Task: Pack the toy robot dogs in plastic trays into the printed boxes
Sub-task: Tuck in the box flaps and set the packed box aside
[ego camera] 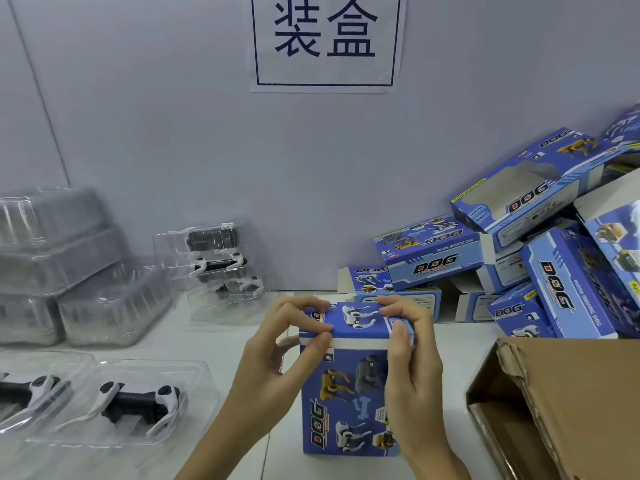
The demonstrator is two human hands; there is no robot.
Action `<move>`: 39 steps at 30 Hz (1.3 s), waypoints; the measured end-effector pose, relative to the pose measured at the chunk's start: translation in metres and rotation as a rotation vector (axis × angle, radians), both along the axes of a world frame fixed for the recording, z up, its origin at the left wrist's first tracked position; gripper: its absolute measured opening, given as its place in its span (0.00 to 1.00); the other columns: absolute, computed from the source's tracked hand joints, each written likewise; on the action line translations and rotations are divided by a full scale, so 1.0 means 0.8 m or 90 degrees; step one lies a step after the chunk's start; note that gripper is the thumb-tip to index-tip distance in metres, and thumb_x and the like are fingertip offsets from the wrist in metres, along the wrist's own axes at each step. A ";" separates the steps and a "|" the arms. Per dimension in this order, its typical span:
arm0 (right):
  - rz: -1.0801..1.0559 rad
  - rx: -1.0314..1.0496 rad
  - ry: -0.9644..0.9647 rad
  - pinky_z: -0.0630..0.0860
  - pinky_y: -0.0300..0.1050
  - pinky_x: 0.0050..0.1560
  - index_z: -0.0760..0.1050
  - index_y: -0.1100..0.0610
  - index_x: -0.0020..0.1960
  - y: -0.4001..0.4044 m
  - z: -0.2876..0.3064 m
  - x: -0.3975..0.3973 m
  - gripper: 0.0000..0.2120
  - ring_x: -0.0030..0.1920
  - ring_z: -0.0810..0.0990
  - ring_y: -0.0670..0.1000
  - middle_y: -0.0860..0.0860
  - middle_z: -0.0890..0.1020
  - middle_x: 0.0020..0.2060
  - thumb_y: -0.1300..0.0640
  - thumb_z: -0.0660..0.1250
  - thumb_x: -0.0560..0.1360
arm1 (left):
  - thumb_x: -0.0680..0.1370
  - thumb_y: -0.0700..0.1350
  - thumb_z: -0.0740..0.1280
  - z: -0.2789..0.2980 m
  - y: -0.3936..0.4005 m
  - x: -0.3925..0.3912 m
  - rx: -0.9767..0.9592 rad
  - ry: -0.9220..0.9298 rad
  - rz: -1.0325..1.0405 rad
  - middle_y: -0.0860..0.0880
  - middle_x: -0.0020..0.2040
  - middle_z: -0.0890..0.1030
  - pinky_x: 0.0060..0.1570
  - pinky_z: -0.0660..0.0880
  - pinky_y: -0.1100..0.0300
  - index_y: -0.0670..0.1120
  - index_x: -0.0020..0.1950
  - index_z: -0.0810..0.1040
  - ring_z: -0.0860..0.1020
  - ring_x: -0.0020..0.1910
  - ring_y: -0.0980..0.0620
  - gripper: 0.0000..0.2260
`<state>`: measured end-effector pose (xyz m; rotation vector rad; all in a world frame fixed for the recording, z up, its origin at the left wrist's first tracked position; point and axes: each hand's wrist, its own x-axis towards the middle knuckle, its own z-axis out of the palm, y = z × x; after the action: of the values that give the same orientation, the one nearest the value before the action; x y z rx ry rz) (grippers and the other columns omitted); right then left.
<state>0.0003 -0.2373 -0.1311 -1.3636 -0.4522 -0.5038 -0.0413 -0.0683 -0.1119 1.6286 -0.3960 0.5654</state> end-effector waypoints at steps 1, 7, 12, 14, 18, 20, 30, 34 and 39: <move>-0.004 -0.003 -0.003 0.85 0.45 0.41 0.74 0.42 0.61 0.000 0.000 0.000 0.23 0.69 0.77 0.55 0.44 0.78 0.65 0.27 0.60 0.77 | 0.77 0.61 0.73 0.001 -0.001 -0.001 -0.008 0.002 -0.004 0.48 0.65 0.80 0.51 0.83 0.37 0.54 0.51 0.81 0.75 0.72 0.41 0.12; -0.011 -0.023 -0.013 0.85 0.46 0.43 0.75 0.42 0.60 -0.002 0.000 0.001 0.21 0.69 0.77 0.57 0.45 0.78 0.65 0.28 0.60 0.78 | 0.73 0.68 0.73 0.002 -0.007 -0.002 -0.015 0.015 0.002 0.51 0.64 0.82 0.50 0.85 0.46 0.56 0.51 0.81 0.74 0.73 0.46 0.18; -0.027 -0.036 -0.028 0.86 0.48 0.46 0.75 0.49 0.60 -0.005 -0.003 0.004 0.17 0.69 0.77 0.57 0.45 0.79 0.63 0.38 0.59 0.81 | 0.75 0.59 0.72 -0.001 -0.011 -0.002 0.000 0.015 0.029 0.52 0.62 0.82 0.51 0.83 0.36 0.55 0.49 0.80 0.75 0.72 0.46 0.10; -0.032 -0.050 -0.031 0.86 0.50 0.45 0.75 0.51 0.61 -0.004 -0.003 0.003 0.18 0.69 0.76 0.56 0.45 0.79 0.63 0.40 0.58 0.82 | 0.74 0.59 0.73 -0.001 -0.009 -0.002 0.001 0.021 0.024 0.52 0.62 0.82 0.52 0.83 0.35 0.57 0.48 0.81 0.75 0.72 0.45 0.09; 0.003 -0.024 -0.007 0.86 0.49 0.44 0.76 0.50 0.61 -0.006 0.004 -0.001 0.28 0.70 0.76 0.55 0.44 0.79 0.63 0.28 0.60 0.78 | 0.71 0.69 0.73 0.003 -0.009 -0.001 -0.012 0.032 0.034 0.53 0.62 0.83 0.51 0.84 0.41 0.59 0.49 0.81 0.76 0.71 0.47 0.17; 0.029 -0.010 0.003 0.86 0.48 0.44 0.76 0.52 0.62 -0.010 0.007 -0.001 0.30 0.69 0.76 0.55 0.46 0.80 0.63 0.28 0.62 0.76 | 0.74 0.65 0.73 0.003 -0.008 -0.001 -0.010 0.047 0.017 0.54 0.63 0.82 0.52 0.84 0.42 0.58 0.52 0.80 0.77 0.70 0.47 0.15; 0.099 0.025 0.019 0.83 0.39 0.42 0.73 0.56 0.62 -0.016 0.005 0.001 0.20 0.66 0.79 0.50 0.46 0.80 0.64 0.44 0.64 0.78 | 0.75 0.59 0.71 -0.005 -0.013 0.000 -0.060 0.089 -0.018 0.54 0.66 0.79 0.52 0.83 0.37 0.54 0.56 0.82 0.76 0.71 0.44 0.14; 0.172 0.043 0.045 0.85 0.55 0.51 0.75 0.52 0.59 -0.021 0.013 0.005 0.14 0.70 0.78 0.56 0.49 0.79 0.69 0.46 0.67 0.78 | 0.75 0.60 0.72 -0.004 -0.012 0.000 -0.080 0.102 -0.017 0.54 0.67 0.77 0.50 0.85 0.40 0.52 0.59 0.82 0.75 0.72 0.46 0.17; 0.251 -0.075 0.100 0.81 0.58 0.62 0.77 0.54 0.46 -0.061 0.036 0.017 0.07 0.72 0.77 0.51 0.46 0.80 0.69 0.51 0.73 0.77 | 0.75 0.60 0.74 -0.003 -0.011 0.000 -0.093 0.136 -0.037 0.56 0.67 0.77 0.51 0.84 0.39 0.53 0.61 0.81 0.78 0.70 0.45 0.18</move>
<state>0.0140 -0.2857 -0.1024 -1.3715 -0.6107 -0.0462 -0.0415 -0.0771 -0.1140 1.5141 -0.2366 0.3638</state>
